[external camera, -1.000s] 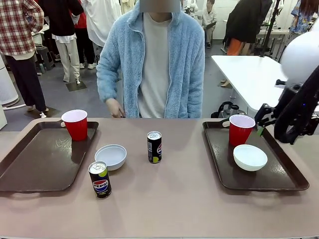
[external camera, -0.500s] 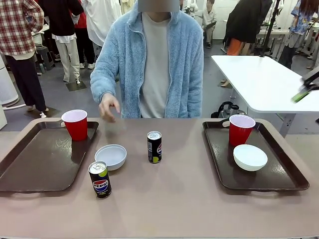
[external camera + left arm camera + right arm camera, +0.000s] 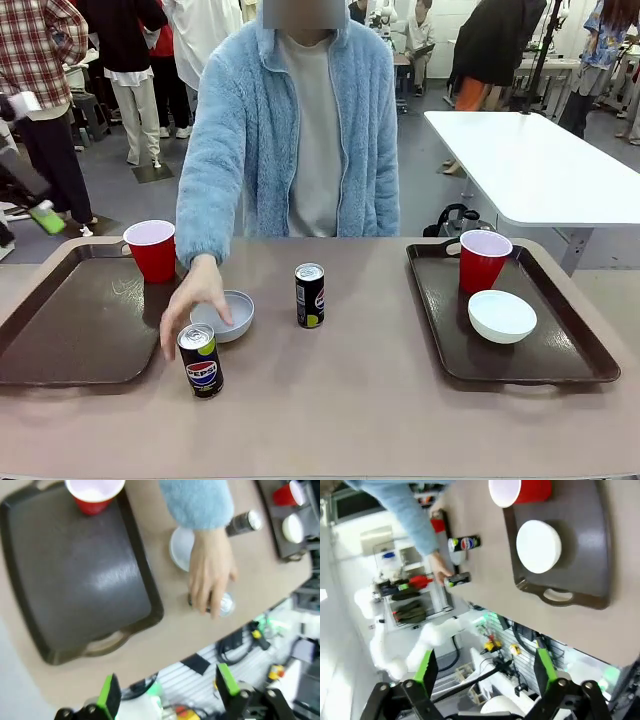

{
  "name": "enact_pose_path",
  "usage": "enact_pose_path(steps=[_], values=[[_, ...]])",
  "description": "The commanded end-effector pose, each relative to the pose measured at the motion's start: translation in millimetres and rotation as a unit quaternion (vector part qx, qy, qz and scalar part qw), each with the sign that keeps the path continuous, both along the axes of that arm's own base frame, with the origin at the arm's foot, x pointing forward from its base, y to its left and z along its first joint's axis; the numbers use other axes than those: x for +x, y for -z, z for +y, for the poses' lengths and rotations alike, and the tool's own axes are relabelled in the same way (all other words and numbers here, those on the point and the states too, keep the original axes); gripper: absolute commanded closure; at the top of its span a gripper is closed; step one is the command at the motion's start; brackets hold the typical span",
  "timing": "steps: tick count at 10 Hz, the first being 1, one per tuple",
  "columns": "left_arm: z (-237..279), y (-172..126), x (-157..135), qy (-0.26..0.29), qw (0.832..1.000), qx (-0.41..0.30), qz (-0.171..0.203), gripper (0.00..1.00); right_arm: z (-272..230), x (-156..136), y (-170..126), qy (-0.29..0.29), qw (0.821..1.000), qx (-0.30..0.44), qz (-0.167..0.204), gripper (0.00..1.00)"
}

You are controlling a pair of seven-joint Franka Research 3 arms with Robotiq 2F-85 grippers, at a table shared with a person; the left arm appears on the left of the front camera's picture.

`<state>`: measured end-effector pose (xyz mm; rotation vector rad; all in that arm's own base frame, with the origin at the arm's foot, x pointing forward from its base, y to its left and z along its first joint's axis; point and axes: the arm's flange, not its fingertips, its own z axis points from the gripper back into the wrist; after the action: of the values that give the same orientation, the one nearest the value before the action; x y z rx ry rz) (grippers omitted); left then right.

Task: Prepare tableware on both trays.
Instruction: Pick up a Picnic Bowl from the table and place it on a Handle tray.

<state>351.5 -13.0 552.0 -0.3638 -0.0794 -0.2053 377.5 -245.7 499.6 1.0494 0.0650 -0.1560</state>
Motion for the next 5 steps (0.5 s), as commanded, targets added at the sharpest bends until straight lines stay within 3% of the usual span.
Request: enact_pose_path(steps=[1,5], values=[[-26.9,5.1,12.3,-0.011,0.999,0.040,-0.003,0.00,-33.3,20.7,18.4,-0.054,0.996,0.072,0.003,0.00],[-88.6,11.3,28.2,-0.008,0.994,0.104,-0.017,0.00,-60.9,-2.6,63.1,-0.059,0.991,0.115,-0.019,0.00]])
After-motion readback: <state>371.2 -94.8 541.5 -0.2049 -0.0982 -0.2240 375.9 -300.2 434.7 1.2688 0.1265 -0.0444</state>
